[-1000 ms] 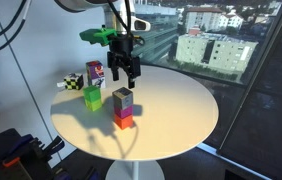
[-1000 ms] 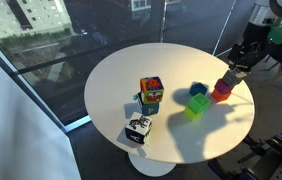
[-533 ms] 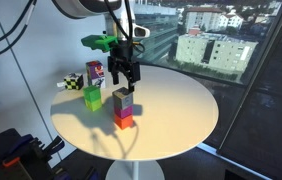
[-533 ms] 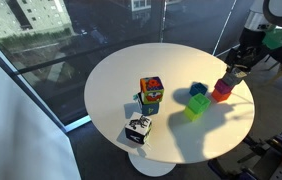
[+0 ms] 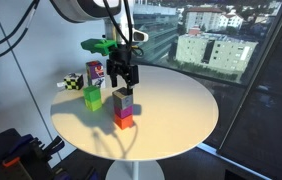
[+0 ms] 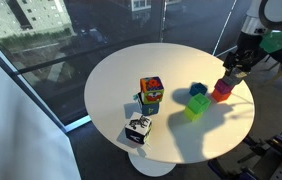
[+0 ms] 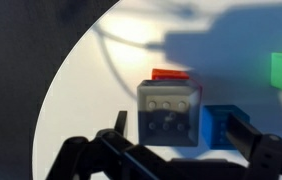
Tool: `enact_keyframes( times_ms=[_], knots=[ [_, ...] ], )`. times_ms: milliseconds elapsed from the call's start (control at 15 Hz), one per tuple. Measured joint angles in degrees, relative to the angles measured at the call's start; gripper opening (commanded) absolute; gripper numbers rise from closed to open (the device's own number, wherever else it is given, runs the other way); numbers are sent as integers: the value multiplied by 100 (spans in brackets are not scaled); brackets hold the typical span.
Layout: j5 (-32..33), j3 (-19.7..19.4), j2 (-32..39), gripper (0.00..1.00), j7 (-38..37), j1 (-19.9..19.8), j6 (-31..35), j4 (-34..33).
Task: Move the gray block from the pink block to the blue one
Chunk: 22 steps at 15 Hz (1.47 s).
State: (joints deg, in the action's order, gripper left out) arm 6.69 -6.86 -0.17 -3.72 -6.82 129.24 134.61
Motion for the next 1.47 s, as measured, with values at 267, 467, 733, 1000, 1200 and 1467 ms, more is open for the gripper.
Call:
enact_keyframes(
  times_ms=[267,467,733,1000,1200,1467],
  knots=[
    [41,3,46,100,0,6,1,9],
    [60,3,67,100,0,6,1,20],
    [84,3,99,100,0,6,2,25],
    [118,3,159,66,-2,6,3,25],
    [125,2,209,40,-5,6,4,24],
    [125,3,238,29,-4,7,-25,3]
  ],
)
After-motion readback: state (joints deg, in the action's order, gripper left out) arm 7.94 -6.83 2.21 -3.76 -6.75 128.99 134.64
